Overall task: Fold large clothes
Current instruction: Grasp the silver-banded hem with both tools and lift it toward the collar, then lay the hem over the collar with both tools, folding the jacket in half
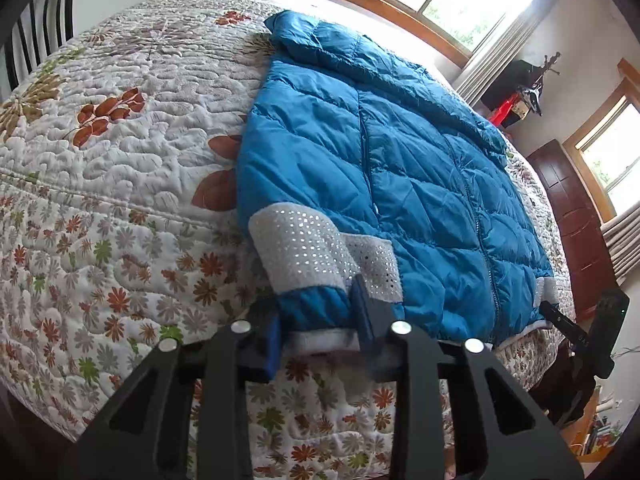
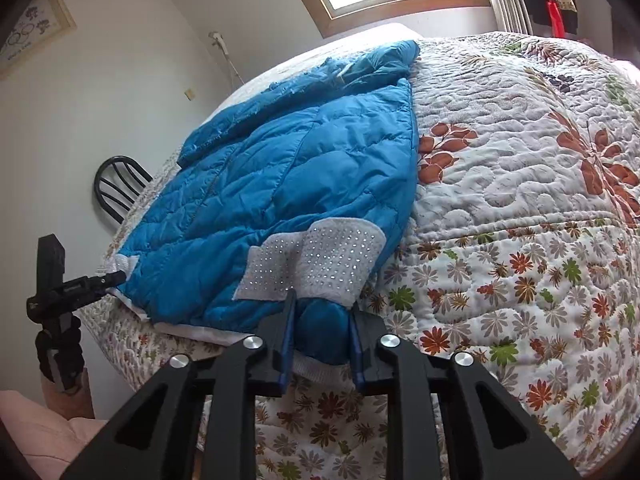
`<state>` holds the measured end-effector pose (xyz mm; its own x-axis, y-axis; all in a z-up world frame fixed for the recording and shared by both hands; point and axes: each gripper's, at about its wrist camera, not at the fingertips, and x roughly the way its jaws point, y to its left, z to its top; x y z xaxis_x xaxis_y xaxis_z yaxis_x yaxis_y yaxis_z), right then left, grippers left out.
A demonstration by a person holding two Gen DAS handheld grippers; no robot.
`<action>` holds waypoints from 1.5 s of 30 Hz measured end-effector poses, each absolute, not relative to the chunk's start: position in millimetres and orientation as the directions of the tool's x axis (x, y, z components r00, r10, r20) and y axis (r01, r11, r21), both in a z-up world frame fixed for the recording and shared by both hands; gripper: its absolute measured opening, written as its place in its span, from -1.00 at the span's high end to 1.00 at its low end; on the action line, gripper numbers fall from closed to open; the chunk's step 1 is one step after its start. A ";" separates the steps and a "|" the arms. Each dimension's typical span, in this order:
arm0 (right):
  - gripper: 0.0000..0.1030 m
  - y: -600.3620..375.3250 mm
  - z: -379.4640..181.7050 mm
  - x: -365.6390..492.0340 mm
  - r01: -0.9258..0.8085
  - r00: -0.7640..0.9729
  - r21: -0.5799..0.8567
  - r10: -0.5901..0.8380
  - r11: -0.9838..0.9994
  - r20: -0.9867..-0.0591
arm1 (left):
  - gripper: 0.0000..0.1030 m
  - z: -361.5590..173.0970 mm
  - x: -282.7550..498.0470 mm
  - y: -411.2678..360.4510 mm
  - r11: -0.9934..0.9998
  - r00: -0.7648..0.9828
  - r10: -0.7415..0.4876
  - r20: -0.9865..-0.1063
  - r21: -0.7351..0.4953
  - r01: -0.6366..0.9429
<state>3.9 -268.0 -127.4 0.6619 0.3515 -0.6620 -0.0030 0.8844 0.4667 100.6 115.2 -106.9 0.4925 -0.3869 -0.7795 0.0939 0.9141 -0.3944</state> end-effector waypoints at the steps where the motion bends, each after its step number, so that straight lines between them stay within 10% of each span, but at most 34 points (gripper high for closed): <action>1: 0.68 -269.4 -125.5 1.9 -0.009 0.670 0.474 0.358 0.880 -0.651 | 0.64 -103.0 98.2 119.9 0.908 0.502 -0.399 -0.767 -0.409 0.097; 23: 0.72 -266.8 -129.9 -1.8 -0.020 0.698 0.485 0.360 0.874 -0.619 | 0.72 -113.6 87.3 117.8 0.921 0.575 -0.374 -0.728 -0.366 0.135; 32: 0.78 -285.4 -55.5 8.6 -0.154 0.782 0.540 0.436 0.828 -0.446 | 0.78 -42.2 99.2 111.9 0.872 0.650 -0.478 -0.591 -0.410 0.269; 45: 0.79 -339.0 53.1 176.9 -0.129 0.748 0.612 0.482 0.780 -0.457 | 0.77 60.6 264.0 90.4 0.809 0.668 -0.565 -0.483 -0.482 0.336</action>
